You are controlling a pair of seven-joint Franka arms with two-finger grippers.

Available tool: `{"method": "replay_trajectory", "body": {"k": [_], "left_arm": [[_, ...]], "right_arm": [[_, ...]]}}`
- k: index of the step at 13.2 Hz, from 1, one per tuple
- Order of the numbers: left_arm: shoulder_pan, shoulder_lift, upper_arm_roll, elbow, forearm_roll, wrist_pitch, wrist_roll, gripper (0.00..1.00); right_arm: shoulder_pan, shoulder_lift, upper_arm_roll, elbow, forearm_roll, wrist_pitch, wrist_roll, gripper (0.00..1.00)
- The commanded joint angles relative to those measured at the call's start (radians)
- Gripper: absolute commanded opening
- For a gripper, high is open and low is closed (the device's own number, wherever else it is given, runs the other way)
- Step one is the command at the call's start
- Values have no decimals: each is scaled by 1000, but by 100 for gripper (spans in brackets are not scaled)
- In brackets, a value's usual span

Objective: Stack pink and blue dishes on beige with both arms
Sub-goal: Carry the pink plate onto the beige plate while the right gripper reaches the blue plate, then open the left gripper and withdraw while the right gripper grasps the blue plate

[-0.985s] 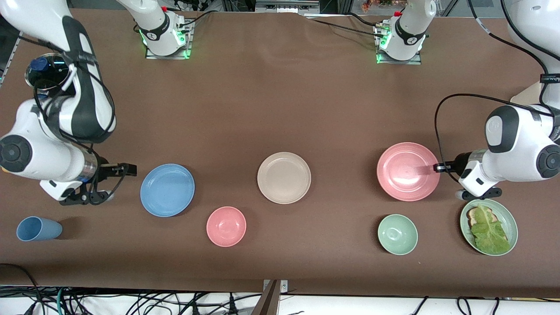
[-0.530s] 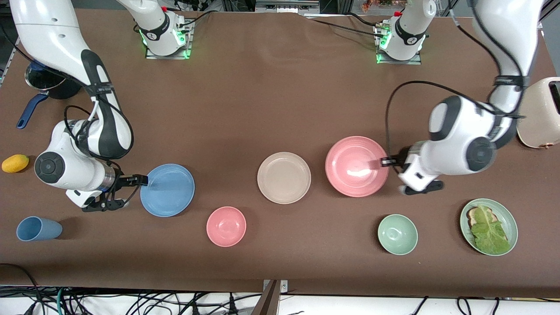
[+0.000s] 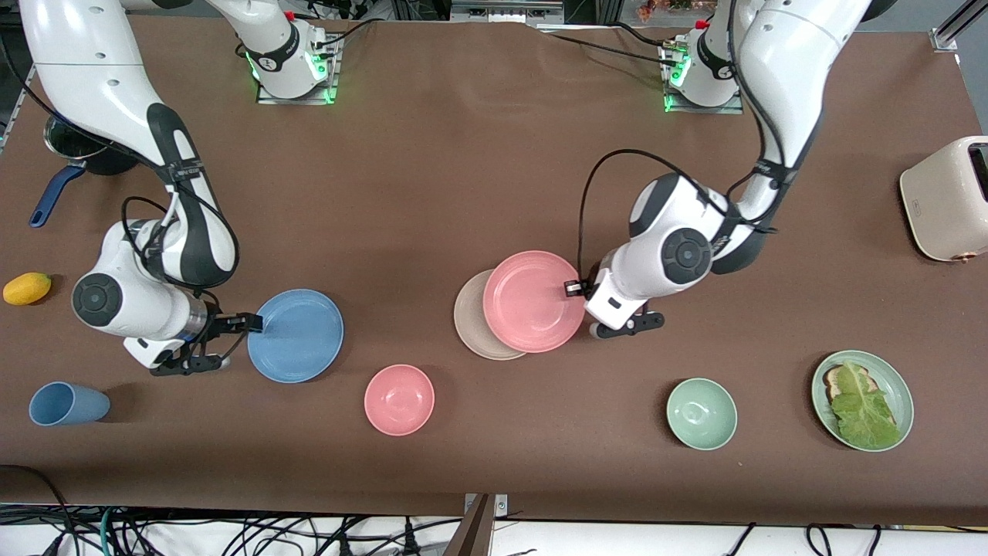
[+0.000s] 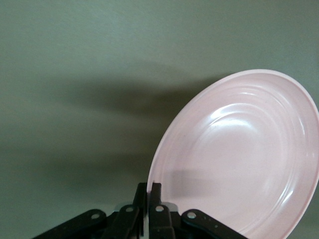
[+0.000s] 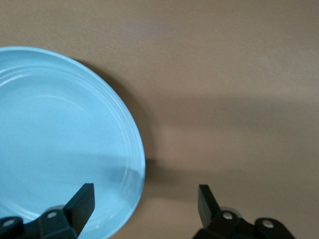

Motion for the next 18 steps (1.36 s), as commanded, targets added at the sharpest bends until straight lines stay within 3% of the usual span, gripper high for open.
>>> {"method": "replay_trajectory", "body": {"k": [1,3,5,6,7,8,10,13,18], "left_arm": [[-65,63,34,84,44,1,-90,0],[-117,123,60,151,78,9,-153,0],[-134,140,75,163,76,10,-164,3],[-134,152,75,173,76,10,-163,28],[-136,163,77,190,78,10,-161,87],[-142,160,80,192,82,9,-161,100],[-139,147,89,192,102,0,-161,100],[-128,126,94,192,165,-39,-158,100],[-75,82,92,189,171,-137,-100,100]], "right_arm": [[5,28,1,-8,18,47,-8,83],[6,30,1,-14,18,53,-8,69],[9,30,1,-14,18,50,-7,47],[12,28,2,-14,18,46,-5,34],[12,25,13,-13,18,42,-1,23],[12,24,21,-13,18,41,21,13],[12,19,22,-10,18,38,25,0],[12,-4,22,-2,16,1,18,0],[43,-79,30,117,15,-204,22,0]]}}
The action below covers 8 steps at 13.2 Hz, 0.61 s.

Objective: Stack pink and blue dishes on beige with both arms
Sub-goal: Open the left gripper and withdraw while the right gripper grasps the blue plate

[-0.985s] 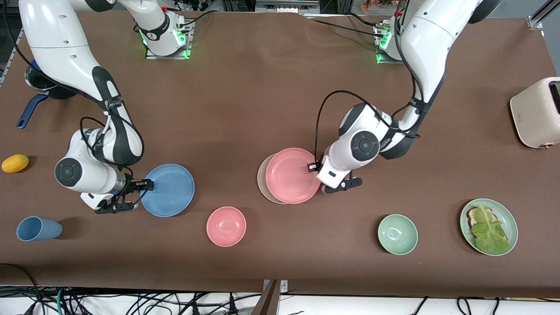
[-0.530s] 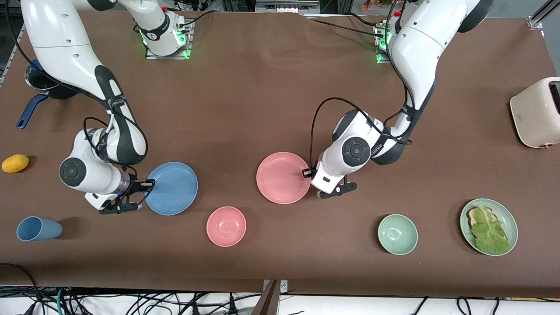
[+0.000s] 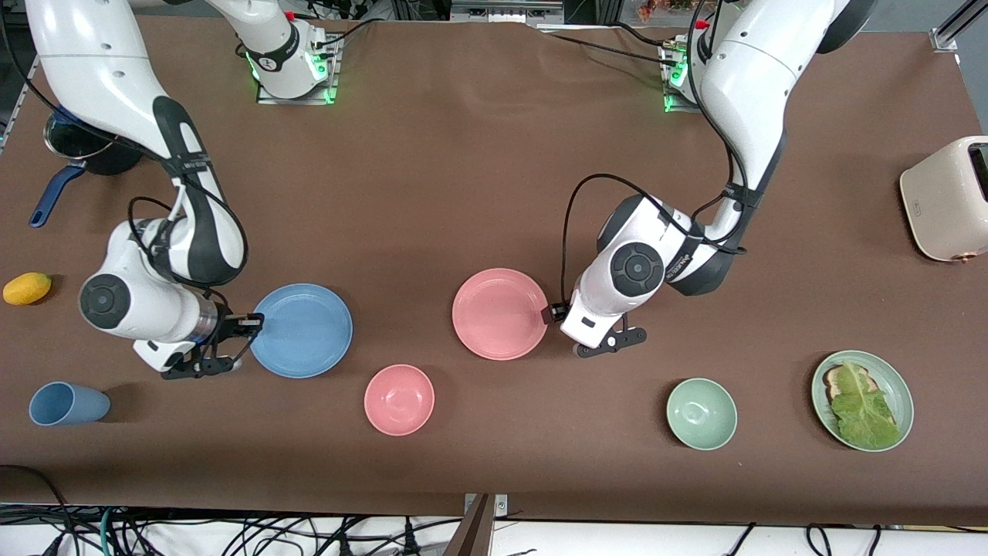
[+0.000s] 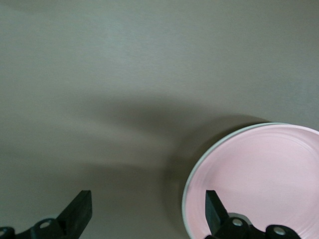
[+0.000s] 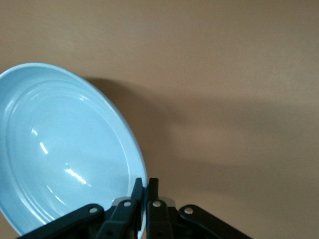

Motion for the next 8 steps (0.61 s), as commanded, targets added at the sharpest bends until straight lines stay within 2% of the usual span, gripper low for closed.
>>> {"method": "replay_trajectory", "body": {"k": [1,5,8], "left_arm": [[51,-40,-7,-1,26,-79,91,100],[160,-80,-11,-1,19,-171,251,100],[253,-109,-13,0,12,-229,390,100]], "right_arm": [[36,-39,6,61,8,-109,14,0],[92,-51,44,144,9,-220,163,0],[98,-51,167,169,5,-234,389,0]]}}
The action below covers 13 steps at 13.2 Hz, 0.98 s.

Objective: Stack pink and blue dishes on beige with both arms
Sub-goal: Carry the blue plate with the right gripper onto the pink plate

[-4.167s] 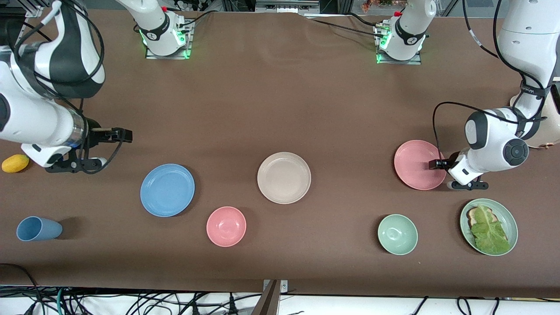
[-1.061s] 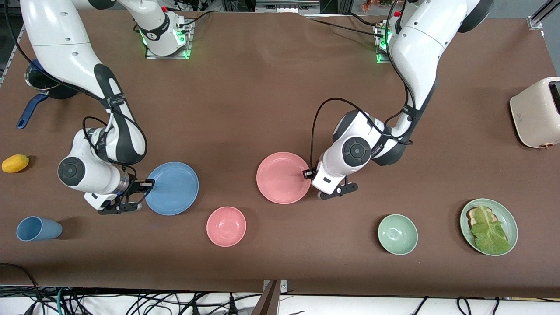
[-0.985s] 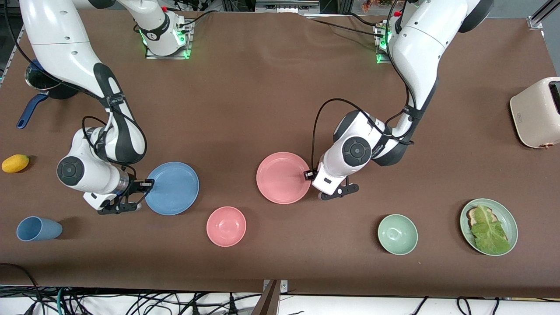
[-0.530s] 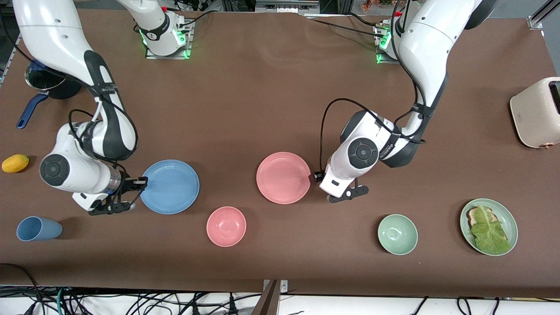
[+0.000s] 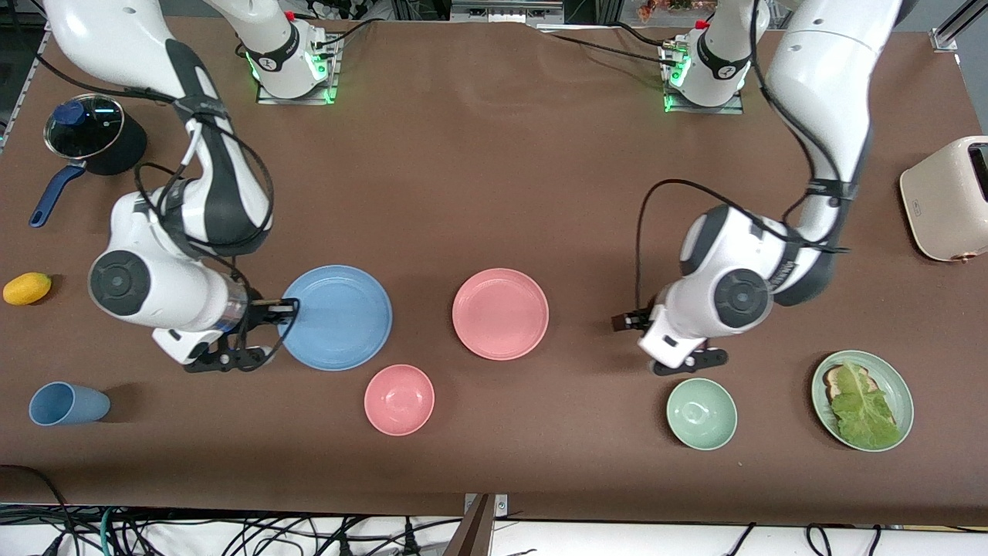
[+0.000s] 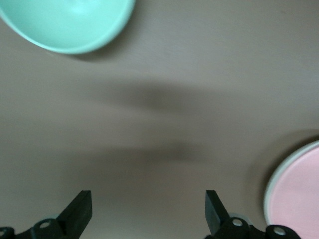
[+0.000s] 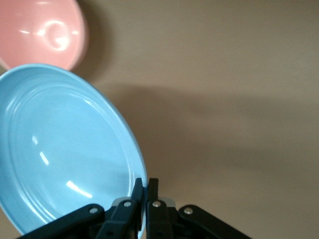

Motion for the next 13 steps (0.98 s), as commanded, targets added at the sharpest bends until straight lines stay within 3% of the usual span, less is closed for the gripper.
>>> {"method": "replay_trajectory", "body": {"k": [1,6,10,13], "left_arm": [[79,-44,-12,-4,13,-81,129,100],[240,-144,-12,-36,13,-219,335,100],[253,-352,51,-215,10,-213,457,100],[208,-480,103,-279,10,-223,447,100]], "right_arm": [[7,2,103,32,5,-18,197,0],[157,51,125,47,2,99,490,0],[253,123,122,46,-7,212,670,0],[276,153,122,40,-9,252,715,0]]}}
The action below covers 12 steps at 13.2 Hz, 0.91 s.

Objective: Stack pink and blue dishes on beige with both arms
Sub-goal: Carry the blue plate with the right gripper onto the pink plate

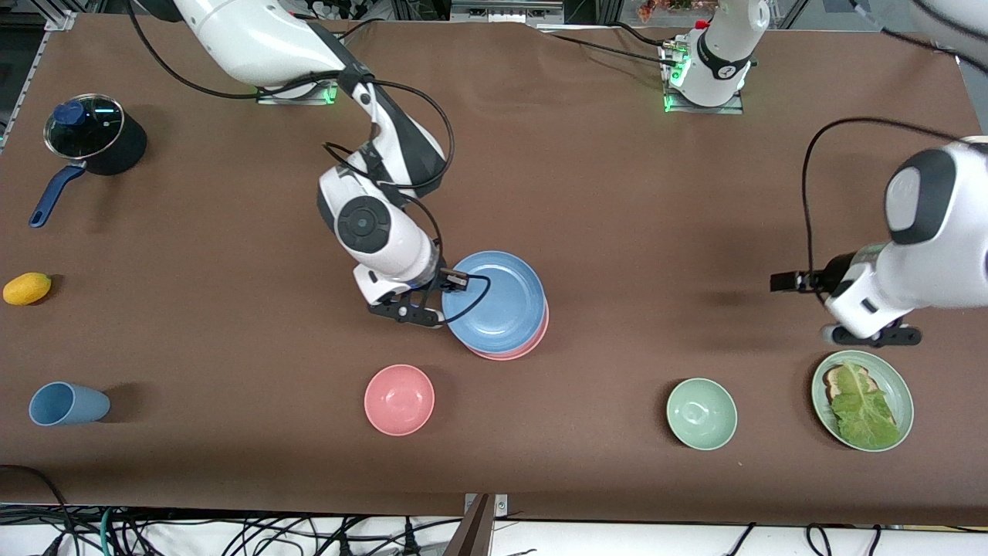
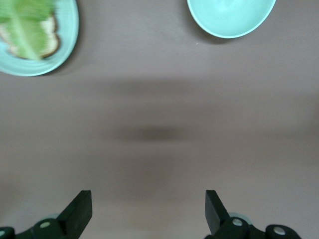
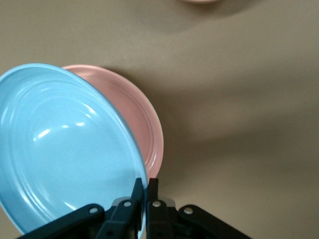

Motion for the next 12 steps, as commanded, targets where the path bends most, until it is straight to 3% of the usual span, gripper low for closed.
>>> {"method": "replay_trajectory", "body": {"k": [1,3,7,9,12], "left_arm": [[-76,-170,83,-128,12,5,17,100],[-124,-224,151,-128,10,-18,26,100],[-140,-281,153,-104,8,-93,35,100],[-141,-282,154,-41,5,-127,60,100],[-143,-284,156,-19,10,-129,75,100]], "right_arm": [[9,26,-3,24,-8,15,33,0],[12,49,-3,21,-7,15,33,0],[12,66,-3,20,-7,16,33,0],[21,81,-3,20,-8,59,33,0],[22,80,-8,24,-25,65,25,22]]}}
